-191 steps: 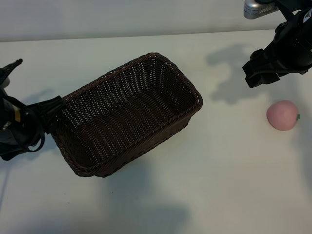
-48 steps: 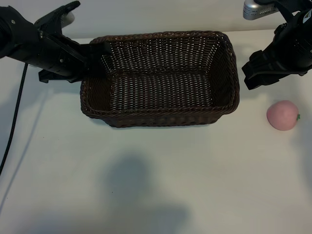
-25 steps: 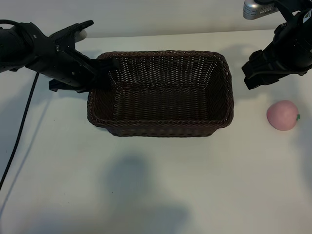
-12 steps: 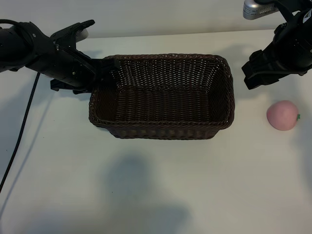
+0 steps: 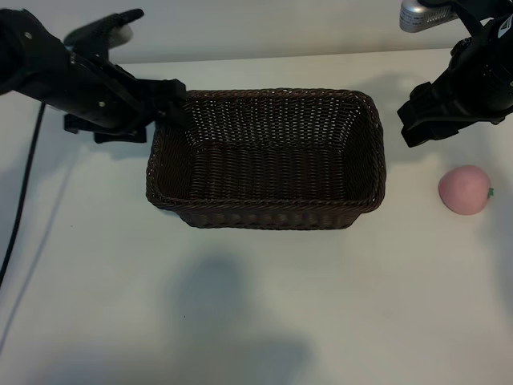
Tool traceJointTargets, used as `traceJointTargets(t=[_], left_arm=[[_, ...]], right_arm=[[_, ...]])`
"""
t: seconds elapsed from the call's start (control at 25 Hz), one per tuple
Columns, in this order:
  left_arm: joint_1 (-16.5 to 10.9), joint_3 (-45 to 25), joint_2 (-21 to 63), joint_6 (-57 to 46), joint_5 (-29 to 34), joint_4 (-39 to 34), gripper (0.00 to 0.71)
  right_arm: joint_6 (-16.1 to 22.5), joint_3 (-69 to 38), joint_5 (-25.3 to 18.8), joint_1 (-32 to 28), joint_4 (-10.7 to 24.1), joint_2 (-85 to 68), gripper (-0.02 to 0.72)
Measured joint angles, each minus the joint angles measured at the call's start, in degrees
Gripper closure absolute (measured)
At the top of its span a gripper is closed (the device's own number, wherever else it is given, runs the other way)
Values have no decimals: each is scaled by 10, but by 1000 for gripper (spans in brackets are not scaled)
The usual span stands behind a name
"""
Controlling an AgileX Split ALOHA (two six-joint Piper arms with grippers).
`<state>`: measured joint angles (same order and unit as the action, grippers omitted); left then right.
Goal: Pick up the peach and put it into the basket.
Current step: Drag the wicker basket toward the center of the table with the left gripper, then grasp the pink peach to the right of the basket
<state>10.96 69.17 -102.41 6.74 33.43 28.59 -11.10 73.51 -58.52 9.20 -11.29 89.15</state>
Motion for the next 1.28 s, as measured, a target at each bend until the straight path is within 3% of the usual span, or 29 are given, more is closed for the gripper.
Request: traceJointTargets(t=[0.24, 0.44, 0.8, 0.96, 1.28], left_arm=[[-4, 0, 80, -21, 35, -72, 69], [-41, 0, 156, -9, 73, -78, 86], [-186, 0, 324, 15, 137, -100, 114], [-233, 0, 382, 27, 164, -107, 114], [-239, -7, 494, 34, 170, -115, 117]], right_arm=[[0, 0, 0, 0, 0, 0, 108], [0, 0, -3, 0, 0, 0, 108], [0, 0, -4, 0, 0, 0, 108], [0, 0, -3, 0, 0, 0, 108], [-1, 0, -3, 0, 0, 0, 108]])
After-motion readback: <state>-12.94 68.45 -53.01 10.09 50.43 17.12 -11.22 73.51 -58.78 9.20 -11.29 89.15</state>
